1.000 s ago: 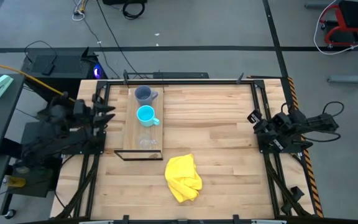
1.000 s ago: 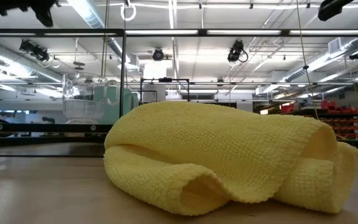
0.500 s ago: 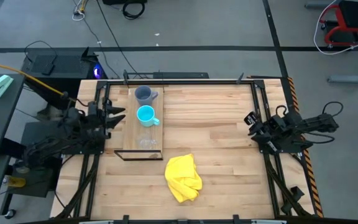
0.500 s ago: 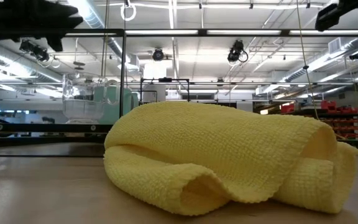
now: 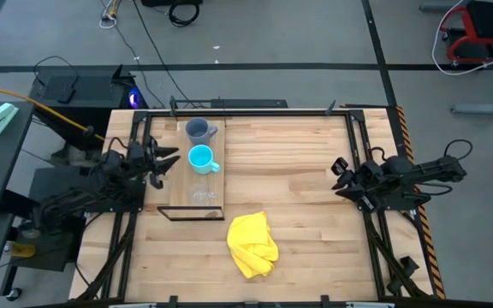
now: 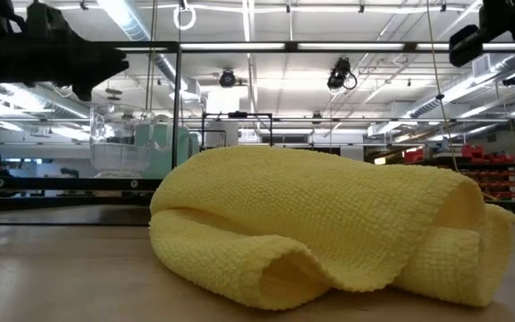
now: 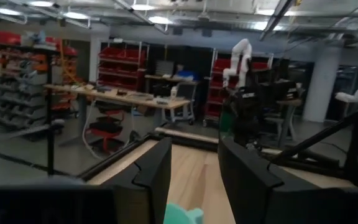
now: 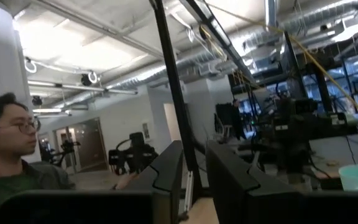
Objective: Stack small to large cups/mugs on shelf
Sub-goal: Return to Home Position
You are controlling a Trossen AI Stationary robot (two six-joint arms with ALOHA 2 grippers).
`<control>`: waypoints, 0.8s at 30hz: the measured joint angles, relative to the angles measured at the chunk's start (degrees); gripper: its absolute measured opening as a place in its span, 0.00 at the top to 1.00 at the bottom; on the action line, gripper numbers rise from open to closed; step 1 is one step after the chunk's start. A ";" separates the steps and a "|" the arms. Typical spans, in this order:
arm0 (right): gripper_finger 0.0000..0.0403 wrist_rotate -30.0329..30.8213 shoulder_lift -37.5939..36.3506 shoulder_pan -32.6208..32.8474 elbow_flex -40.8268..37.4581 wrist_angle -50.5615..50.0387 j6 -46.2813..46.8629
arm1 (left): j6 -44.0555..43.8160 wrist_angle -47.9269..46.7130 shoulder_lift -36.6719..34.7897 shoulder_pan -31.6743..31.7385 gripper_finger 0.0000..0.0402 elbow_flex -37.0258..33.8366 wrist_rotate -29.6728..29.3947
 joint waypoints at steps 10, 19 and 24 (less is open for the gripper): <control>0.81 0.00 0.00 0.00 0.00 -6.83 -1.64 | 0.95 -1.57 0.05 0.00 0.62 -2.23 -3.13; 0.81 0.00 0.02 0.00 0.00 -19.07 0.09 | 3.63 -4.24 0.10 0.00 0.64 -2.26 -3.13; 0.81 0.00 0.02 0.01 0.00 -22.97 1.11 | 3.56 -7.20 0.16 0.00 0.65 -2.26 -3.31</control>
